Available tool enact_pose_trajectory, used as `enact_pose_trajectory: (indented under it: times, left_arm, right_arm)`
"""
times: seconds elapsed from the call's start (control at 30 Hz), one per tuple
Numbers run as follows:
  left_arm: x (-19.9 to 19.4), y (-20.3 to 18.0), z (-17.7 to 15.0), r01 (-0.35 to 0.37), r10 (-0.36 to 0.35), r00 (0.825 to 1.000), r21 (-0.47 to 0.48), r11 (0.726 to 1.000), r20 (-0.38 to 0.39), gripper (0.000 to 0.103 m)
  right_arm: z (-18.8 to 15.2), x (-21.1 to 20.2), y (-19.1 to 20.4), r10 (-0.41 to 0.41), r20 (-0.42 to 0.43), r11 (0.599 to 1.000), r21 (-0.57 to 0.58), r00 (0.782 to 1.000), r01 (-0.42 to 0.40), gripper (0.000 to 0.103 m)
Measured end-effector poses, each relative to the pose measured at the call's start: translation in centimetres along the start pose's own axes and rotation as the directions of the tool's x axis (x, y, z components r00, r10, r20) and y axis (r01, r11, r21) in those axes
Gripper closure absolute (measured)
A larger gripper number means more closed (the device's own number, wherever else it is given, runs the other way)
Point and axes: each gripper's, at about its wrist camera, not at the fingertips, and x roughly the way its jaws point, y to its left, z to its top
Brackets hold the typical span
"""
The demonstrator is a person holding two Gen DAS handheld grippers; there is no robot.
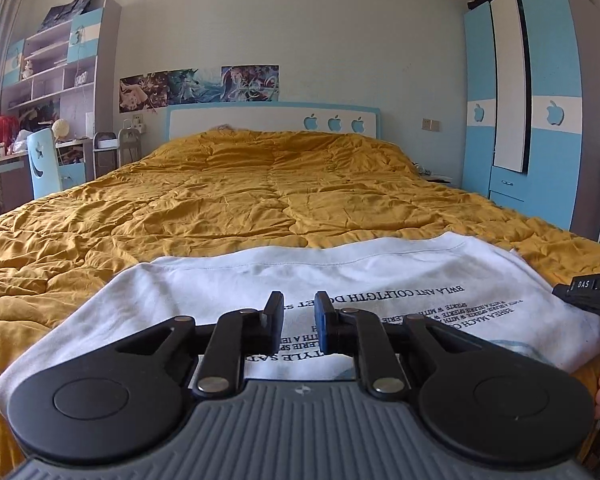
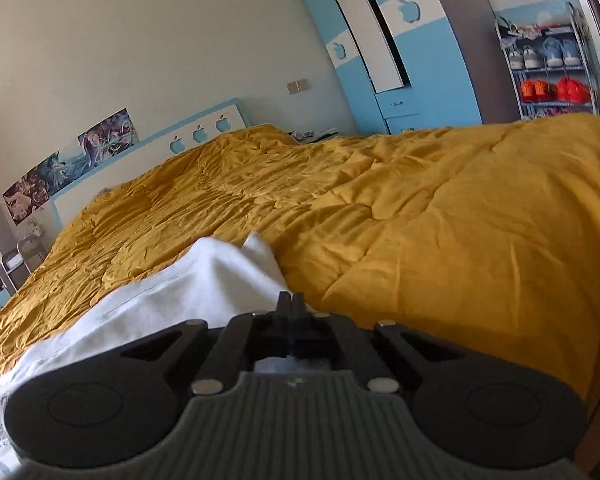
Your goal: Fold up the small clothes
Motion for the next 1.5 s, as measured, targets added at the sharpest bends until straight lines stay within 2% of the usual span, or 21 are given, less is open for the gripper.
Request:
enact_pose_trajectory:
  times: [0.1, 0.17, 0.2, 0.23, 0.27, 0.37, 0.43, 0.5, 0.6, 0.67, 0.77, 0.9, 1.0, 1.07, 1.13, 1.2, 1.27, 1.33, 1.43, 1.5]
  left_arm:
    - [0.8, -1.6, 1.1, 0.062, -0.062, 0.998, 0.015, 0.998, -0.008, 0.085]
    - [1.5, -2.7, 1.6, 0.077, -0.077, 0.997, -0.005, 0.997, -0.005, 0.085]
    - [2.0, -3.1, 1.9, 0.087, -0.087, 0.996, -0.033, 0.996, -0.007, 0.085]
    - [2.9, -3.4, 1.9, 0.099, -0.101, 0.995, -0.071, 0.993, -0.019, 0.085]
    - [3.7, -3.6, 1.9, 0.101, -0.105, 0.994, -0.101, 0.99, -0.037, 0.085]
    - [6.3, -4.2, 1.6, 0.07, -0.091, 0.989, -0.172, 0.983, -0.119, 0.085]
    - [8.0, -4.2, 0.8, 0.026, -0.067, 0.975, -0.191, 0.981, -0.211, 0.087]
    - [8.8, -3.4, -0.3, 0.024, -0.09, 0.963, -0.248, 0.968, -0.255, 0.088]
    - [8.6, -2.5, -1.0, 0.032, -0.107, 0.962, -0.288, 0.957, -0.251, 0.089]
    - [8.2, -2.9, -0.7, 0.029, -0.097, 0.965, -0.269, 0.963, -0.244, 0.089]
    - [7.1, -3.2, -0.1, 0.047, -0.091, 0.979, -0.232, 0.971, -0.183, 0.089]
    - [8.2, -3.1, -0.1, 0.015, -0.083, 0.965, -0.262, 0.965, -0.251, 0.09]
    - [8.3, -3.6, 0.1, 0.002, -0.062, 0.962, -0.223, 0.975, -0.265, 0.09]
    - [8.1, -3.8, 0.1, 0.002, -0.057, 0.964, -0.209, 0.978, -0.261, 0.09]
    - [7.7, -3.6, 0.0, 0.021, -0.076, 0.965, -0.216, 0.976, -0.252, 0.089]
    - [7.2, -3.0, 0.1, 0.062, -0.123, 0.964, -0.25, 0.966, -0.236, 0.08]
    - [6.7, -2.7, 0.5, 0.1, -0.163, 0.961, -0.269, 0.958, -0.222, 0.055]
    - [6.1, -2.8, 0.8, 0.113, -0.174, 0.96, -0.263, 0.958, -0.22, 0.044]
    - [5.7, -3.0, 1.3, 0.106, -0.166, 0.955, -0.24, 0.965, -0.245, 0.035]
    - [5.1, -2.7, 1.4, 0.106, -0.168, 0.956, -0.25, 0.963, -0.241, 0.034]
  right_arm:
    - [0.0, -0.4, 1.4, -0.039, 0.023, 0.994, -0.103, 0.999, 0.042, 0.103]
    - [0.2, -1.0, 1.4, -0.009, 0.045, 0.997, -0.08, 0.999, 0.012, 0.101]
    - [0.6, -1.4, 1.2, 0.016, 0.054, 0.999, -0.049, 0.998, -0.013, 0.085]
    - [1.0, -1.7, 1.1, 0.029, 0.066, 0.999, -0.031, 0.997, -0.027, 0.063]
    - [1.2, -1.9, 0.9, 0.029, 0.076, 0.999, -0.025, 0.997, -0.027, 0.056]
    - [1.7, -1.8, 0.4, 0.008, 0.052, 1.0, 0.01, 0.999, -0.008, 0.058]
    - [1.6, -1.4, -0.3, 0.001, 0.016, 0.998, 0.055, 1.0, -0.002, 0.062]
    - [1.6, -1.3, -0.5, -0.002, 0.016, 0.999, 0.052, 1.0, 0.001, 0.063]
    - [1.6, -1.2, -0.1, 0.004, 0.014, 0.999, 0.037, 1.0, -0.005, 0.062]
    - [1.5, -1.0, 0.0, 0.005, 0.013, 1.0, 0.03, 1.0, -0.005, 0.061]
    - [1.5, -0.9, 0.2, 0.014, 0.013, 1.0, 0.026, 1.0, -0.014, 0.058]
    - [1.3, -0.8, 0.5, 0.008, 0.017, 1.0, 0.004, 1.0, -0.008, 0.058]
    - [1.2, -0.8, 0.7, 0.014, 0.01, 1.0, -0.01, 1.0, -0.014, 0.054]
    - [1.8, -1.4, 0.4, 0.048, 0.003, 0.997, 0.06, 0.999, -0.048, 0.045]
    - [2.4, -2.0, 0.2, 0.101, 0.003, 0.987, 0.128, 0.995, -0.101, 0.022]
    - [3.0, -2.4, 0.3, 0.118, -0.01, 0.981, 0.153, 0.993, -0.116, 0.021]
    - [3.4, -2.6, 0.4, 0.095, -0.04, 0.985, 0.15, 0.995, -0.088, 0.021]
    - [3.8, -2.8, 0.1, 0.087, -0.073, 0.983, 0.171, 0.994, -0.073, 0.021]
    - [4.1, -4.1, -1.0, 0.065, -0.089, 0.969, 0.242, 0.994, -0.042, 0.021]
    - [4.1, -5.1, -1.5, 0.046, -0.106, 0.96, 0.279, 0.993, -0.015, 0.021]
